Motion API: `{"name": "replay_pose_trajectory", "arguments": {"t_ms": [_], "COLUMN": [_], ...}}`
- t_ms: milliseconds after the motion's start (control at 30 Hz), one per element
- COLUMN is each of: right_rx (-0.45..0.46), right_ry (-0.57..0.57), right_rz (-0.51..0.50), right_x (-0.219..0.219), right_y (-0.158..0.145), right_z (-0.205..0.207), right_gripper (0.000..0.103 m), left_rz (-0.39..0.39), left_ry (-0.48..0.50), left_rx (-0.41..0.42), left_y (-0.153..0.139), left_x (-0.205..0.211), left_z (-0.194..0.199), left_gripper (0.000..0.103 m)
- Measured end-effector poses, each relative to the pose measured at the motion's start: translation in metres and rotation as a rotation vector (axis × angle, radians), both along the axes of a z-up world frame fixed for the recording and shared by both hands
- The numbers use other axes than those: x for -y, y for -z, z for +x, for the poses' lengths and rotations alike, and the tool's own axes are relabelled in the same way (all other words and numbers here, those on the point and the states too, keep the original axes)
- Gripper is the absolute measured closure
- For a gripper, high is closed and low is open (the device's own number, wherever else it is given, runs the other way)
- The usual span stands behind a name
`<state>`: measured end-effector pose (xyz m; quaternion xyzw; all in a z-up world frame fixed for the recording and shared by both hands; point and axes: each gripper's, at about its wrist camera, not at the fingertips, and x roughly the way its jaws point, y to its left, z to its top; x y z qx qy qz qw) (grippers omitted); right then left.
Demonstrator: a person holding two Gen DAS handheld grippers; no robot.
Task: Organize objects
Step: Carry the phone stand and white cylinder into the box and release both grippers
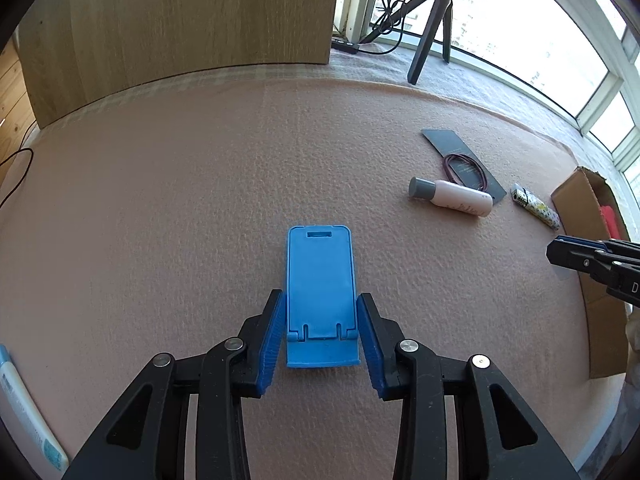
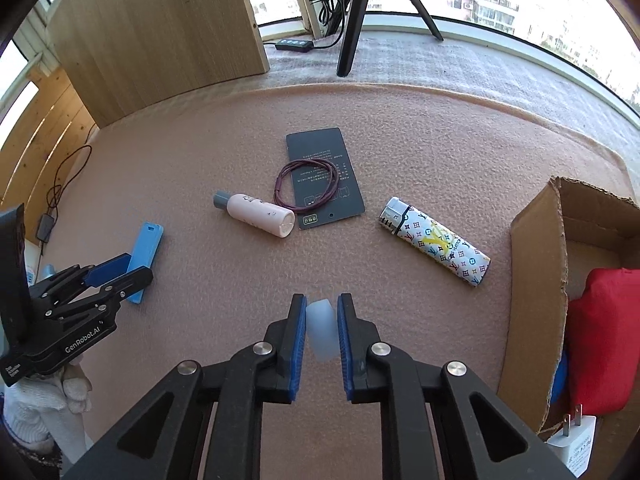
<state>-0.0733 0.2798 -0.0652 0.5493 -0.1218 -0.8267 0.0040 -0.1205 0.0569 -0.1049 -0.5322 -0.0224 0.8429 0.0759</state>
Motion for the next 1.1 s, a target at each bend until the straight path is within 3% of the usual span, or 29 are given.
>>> {"name": "replay_pose_trajectory", "arguments": {"t_ms": [233, 533, 800, 1000, 1100], "right_rx": [-0.075, -0.083, -0.069, -0.065, -0.072], "right_ry": [0.083, 0.213, 0.303, 0.341, 0.350], "right_rz": [-0.006, 0.048, 0.052, 0.044, 0.046], "right_x": [-0.038, -0.095, -0.134, -0.151, -0.155], "right_y": [-0.035, -0.046, -0.042, -0.039, -0.039], "right_z": [0.044, 0.107, 0.148, 0.165, 0.168], "right_gripper": [0.089, 0.089, 0.089, 0.089, 0.080], "left_rz": [0.033, 0.091, 0.124, 0.119, 0.127], "left_ry": [0.079, 0.345, 0.519, 0.576, 0.579], "left_rx": [-0.067, -0.139, -0.140, -0.125, -0.111], "left_y": [-0.033, -0.078, -0.084, -0.080, -0.079], "left_x": [-0.038, -0.164, -0.269, -0.308, -0.315], "left_z": [0.014, 0.027, 0.040, 0.045, 0.043], "left_gripper": [0.064, 0.064, 0.064, 0.064, 0.063]}}
